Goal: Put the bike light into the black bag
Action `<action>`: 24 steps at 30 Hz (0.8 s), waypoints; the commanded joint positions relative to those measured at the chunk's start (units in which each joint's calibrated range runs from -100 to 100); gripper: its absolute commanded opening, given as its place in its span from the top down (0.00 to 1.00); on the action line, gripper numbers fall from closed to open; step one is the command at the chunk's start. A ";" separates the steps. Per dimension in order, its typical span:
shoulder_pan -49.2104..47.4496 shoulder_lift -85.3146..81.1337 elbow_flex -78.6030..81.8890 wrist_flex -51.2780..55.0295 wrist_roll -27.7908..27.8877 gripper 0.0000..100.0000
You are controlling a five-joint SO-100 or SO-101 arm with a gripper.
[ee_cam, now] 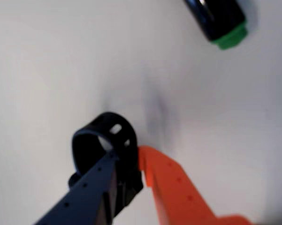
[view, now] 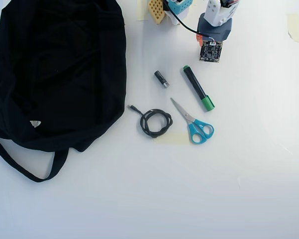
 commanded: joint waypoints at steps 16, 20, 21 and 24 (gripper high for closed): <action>0.04 -1.27 -25.67 18.49 0.52 0.98; 0.42 -1.36 -30.35 18.49 0.67 0.98; 2.89 -1.36 -33.76 18.49 0.67 0.98; 8.35 -1.36 -37.80 18.49 2.20 0.98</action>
